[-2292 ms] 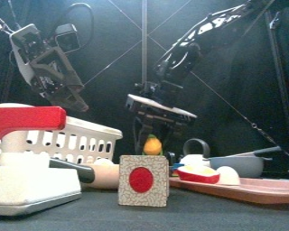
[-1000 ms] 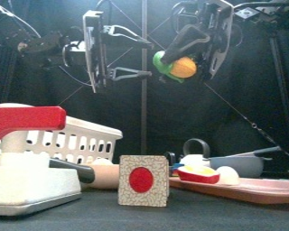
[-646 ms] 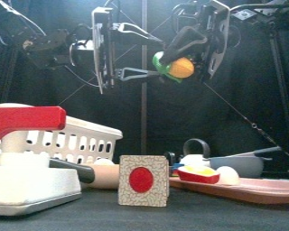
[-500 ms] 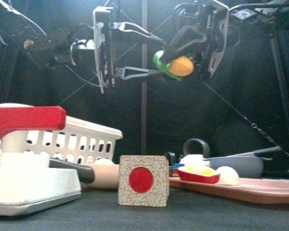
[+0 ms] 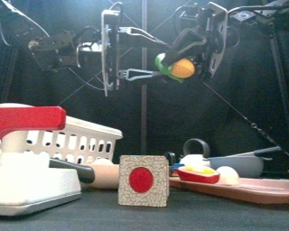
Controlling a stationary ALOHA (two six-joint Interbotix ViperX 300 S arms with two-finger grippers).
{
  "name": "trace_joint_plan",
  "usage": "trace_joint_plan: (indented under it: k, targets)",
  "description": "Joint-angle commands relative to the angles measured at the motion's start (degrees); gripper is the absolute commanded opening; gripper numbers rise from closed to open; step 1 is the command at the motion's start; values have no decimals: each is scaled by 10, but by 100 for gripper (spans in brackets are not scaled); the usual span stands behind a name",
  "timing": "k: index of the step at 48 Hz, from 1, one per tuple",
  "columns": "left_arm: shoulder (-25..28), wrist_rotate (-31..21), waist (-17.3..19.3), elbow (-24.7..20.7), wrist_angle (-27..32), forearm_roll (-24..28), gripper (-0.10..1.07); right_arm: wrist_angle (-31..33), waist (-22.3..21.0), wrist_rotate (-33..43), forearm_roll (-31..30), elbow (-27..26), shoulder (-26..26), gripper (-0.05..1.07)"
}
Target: Peel corn husk
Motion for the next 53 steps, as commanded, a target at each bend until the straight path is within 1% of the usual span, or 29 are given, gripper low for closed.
trace_joint_plan:
  k: [1, 9, 25, 33, 48, 53]
  targets:
    - [0, 3, 2, -14, 1, 0, 75, -4, -2, 1, 2, -14, -18, 67]
    - [-1, 4, 4, -13, 1, 0, 68, -3, -2, 1, 2, -13, -18, 67]
    - [-2, 5, 4, -4, 1, 5, 68, -3, -2, 5, 6, -10, -18, 67]
    - [-4, 5, 5, 0, 1, 5, 67, -2, -3, 3, 51, -2, -21, 67]
    - [-3, 5, 5, 4, 1, 5, 67, -2, -3, 5, 91, 1, -21, 67]
    - [-3, 5, 8, 4, 1, 5, 66, -1, -2, 6, 113, 4, -21, 67]
